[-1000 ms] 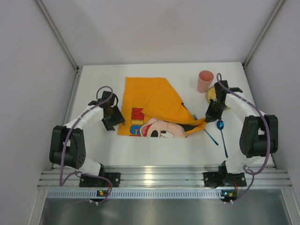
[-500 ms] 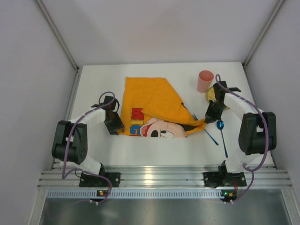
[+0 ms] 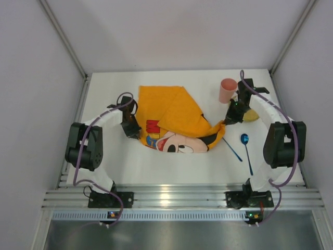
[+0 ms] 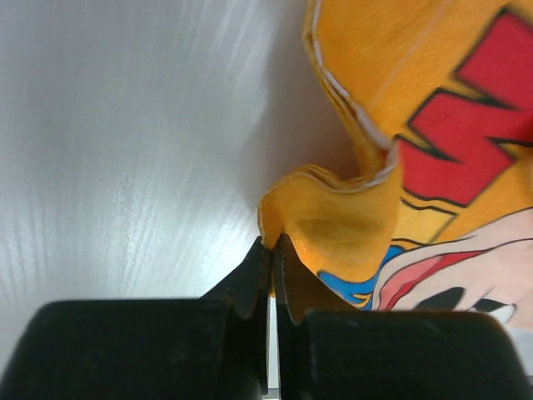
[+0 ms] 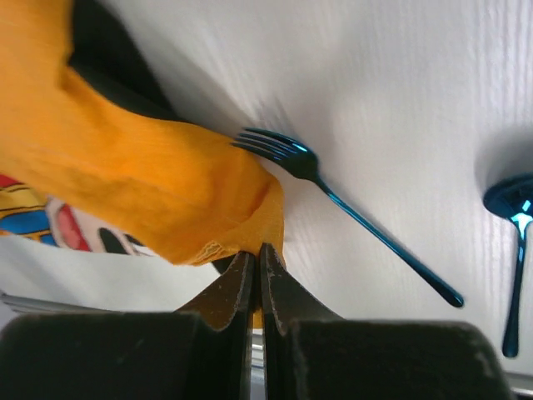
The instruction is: Set the dinner table for one person
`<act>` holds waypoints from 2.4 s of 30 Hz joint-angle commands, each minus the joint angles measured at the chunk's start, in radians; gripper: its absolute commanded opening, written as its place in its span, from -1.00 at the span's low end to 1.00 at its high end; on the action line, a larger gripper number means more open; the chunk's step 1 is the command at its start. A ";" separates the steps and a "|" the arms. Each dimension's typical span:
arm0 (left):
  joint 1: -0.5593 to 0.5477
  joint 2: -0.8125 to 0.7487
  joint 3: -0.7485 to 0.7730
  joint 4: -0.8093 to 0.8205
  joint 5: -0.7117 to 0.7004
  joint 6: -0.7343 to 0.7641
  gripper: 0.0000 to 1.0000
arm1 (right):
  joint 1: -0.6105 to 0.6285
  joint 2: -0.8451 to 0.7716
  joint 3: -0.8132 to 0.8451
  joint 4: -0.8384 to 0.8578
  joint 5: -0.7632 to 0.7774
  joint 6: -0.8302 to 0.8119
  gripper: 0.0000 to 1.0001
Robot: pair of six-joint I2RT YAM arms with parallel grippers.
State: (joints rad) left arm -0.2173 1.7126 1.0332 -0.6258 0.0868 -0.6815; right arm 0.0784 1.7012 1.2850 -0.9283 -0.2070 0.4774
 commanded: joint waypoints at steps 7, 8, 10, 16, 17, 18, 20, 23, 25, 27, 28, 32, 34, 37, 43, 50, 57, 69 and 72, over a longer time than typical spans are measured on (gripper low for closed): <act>-0.001 -0.080 0.653 -0.366 -0.182 0.094 -1.00 | 0.006 -0.043 0.371 -0.081 -0.279 0.015 -1.00; -0.001 -0.090 0.691 -0.397 -0.188 0.094 -1.00 | 0.006 -0.058 0.375 -0.090 -0.287 0.024 -1.00; -0.001 -0.122 0.746 -0.467 -0.196 0.089 -1.00 | 0.003 -0.127 0.358 -0.099 -0.313 0.056 -1.00; -0.002 -0.312 0.855 -0.555 -0.301 0.057 -1.00 | -0.109 -0.383 0.179 -0.083 -0.388 0.203 -1.00; -0.002 -0.341 0.866 -0.545 -0.315 0.062 -1.00 | -0.123 -0.435 0.168 -0.083 -0.399 0.220 -1.00; -0.002 -0.378 0.876 -0.545 -0.337 0.069 -1.00 | -0.138 -0.452 0.163 -0.084 -0.423 0.246 -1.00; -0.001 -0.389 0.939 -0.566 -0.343 0.083 -1.00 | -0.143 -0.485 0.149 -0.081 -0.456 0.276 -1.00; -0.001 -0.374 1.031 -0.600 -0.352 0.109 -1.00 | -0.143 -0.486 0.149 -0.081 -0.526 0.325 -1.00; -0.001 -0.332 1.094 -0.612 -0.349 0.120 -1.00 | -0.141 -0.466 0.177 -0.080 -0.561 0.340 -1.00; -0.001 -0.288 1.120 -0.598 -0.346 0.129 -1.00 | -0.140 -0.416 0.204 -0.080 -0.590 0.334 -1.00; 0.007 -0.269 1.137 -0.589 -0.319 0.134 -1.00 | -0.138 -0.391 0.236 -0.078 -0.604 0.334 -1.00; 0.050 -0.110 1.200 -0.542 -0.199 0.135 -1.00 | -0.112 -0.205 0.348 -0.054 -0.687 0.360 -1.00; 0.076 -0.049 1.246 -0.505 -0.156 0.128 -1.00 | -0.101 -0.132 0.463 -0.032 -0.707 0.377 -1.00; 0.114 0.070 1.342 -0.447 -0.093 0.114 -1.00 | -0.086 0.068 0.658 0.018 -0.752 0.449 -1.00; 0.267 0.255 1.524 -0.249 0.223 -0.025 -1.00 | -0.034 0.296 0.896 0.558 -0.855 0.907 -1.00; 0.345 0.071 1.445 -0.052 0.246 0.055 -1.00 | -0.111 0.145 0.720 1.190 -0.695 1.195 -1.00; 0.348 -0.355 0.548 -0.013 0.194 0.117 -1.00 | -0.086 -0.294 -0.037 0.736 -0.513 0.586 -1.00; 0.348 -0.522 -0.173 -0.061 0.082 0.097 -1.00 | 0.067 -0.146 -0.490 0.626 -0.434 0.285 -1.00; 0.346 -0.557 -0.182 -0.089 0.054 0.089 -1.00 | 0.047 -0.161 -0.515 0.577 -0.376 0.251 -1.00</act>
State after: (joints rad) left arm 0.1280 1.2171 0.8364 -0.7242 0.1886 -0.5930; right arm 0.1341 1.5879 0.7567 -0.2832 -0.6533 0.8532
